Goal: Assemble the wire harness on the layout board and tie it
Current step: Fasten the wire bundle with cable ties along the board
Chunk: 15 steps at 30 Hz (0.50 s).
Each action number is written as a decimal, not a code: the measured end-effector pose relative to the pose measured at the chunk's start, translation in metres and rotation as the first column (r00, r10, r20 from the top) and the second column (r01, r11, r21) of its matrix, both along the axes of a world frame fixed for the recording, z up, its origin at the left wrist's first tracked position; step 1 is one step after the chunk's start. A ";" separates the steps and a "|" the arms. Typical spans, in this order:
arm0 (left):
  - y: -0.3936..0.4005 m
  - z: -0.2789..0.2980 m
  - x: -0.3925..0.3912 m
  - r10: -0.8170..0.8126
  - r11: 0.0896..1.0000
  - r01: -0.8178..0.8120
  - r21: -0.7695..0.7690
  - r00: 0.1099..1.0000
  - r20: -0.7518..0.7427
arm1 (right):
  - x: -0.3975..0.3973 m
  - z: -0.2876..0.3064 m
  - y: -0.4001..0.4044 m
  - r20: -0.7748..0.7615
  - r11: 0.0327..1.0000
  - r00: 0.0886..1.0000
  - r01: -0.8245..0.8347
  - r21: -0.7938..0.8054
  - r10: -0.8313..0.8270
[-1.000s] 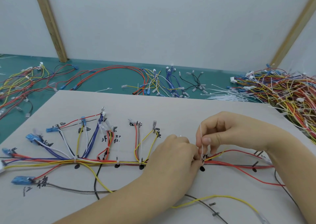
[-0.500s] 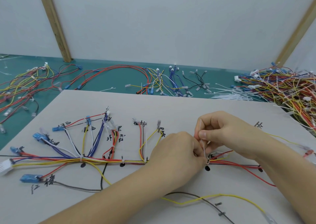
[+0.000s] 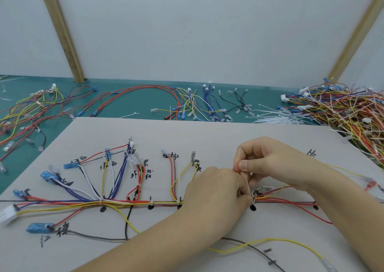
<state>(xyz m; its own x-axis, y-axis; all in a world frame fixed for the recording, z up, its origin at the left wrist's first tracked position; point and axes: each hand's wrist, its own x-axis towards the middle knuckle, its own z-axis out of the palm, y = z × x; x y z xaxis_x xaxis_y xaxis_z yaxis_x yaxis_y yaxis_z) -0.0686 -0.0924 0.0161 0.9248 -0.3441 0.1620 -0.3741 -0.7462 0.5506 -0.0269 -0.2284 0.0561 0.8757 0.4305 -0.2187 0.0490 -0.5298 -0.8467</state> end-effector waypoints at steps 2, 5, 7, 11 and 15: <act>0.001 0.001 -0.001 -0.020 1.000 0.019 0.018 1.000 0.016 | 0.001 0.000 -0.001 0.012 1.000 1.000 -0.006 -0.028 0.006; 0.001 -0.002 -0.004 -0.030 0.998 0.025 0.057 0.996 0.086 | 0.006 0.002 -0.003 0.003 0.990 0.999 -0.040 -0.133 0.040; 0.001 -0.005 -0.006 -0.035 0.998 0.027 0.061 0.991 0.128 | 0.014 0.005 -0.010 0.050 0.972 0.998 -0.010 -0.234 0.023; 0.007 0.000 -0.003 0.017 0.990 0.020 -0.141 0.965 0.260 | 0.064 0.019 -0.039 0.410 0.853 0.910 0.253 -0.457 -0.051; 0.013 0.011 -0.001 0.091 0.869 -0.019 -0.495 0.988 0.123 | 0.125 0.018 -0.066 0.527 0.670 0.850 0.404 -0.623 -0.022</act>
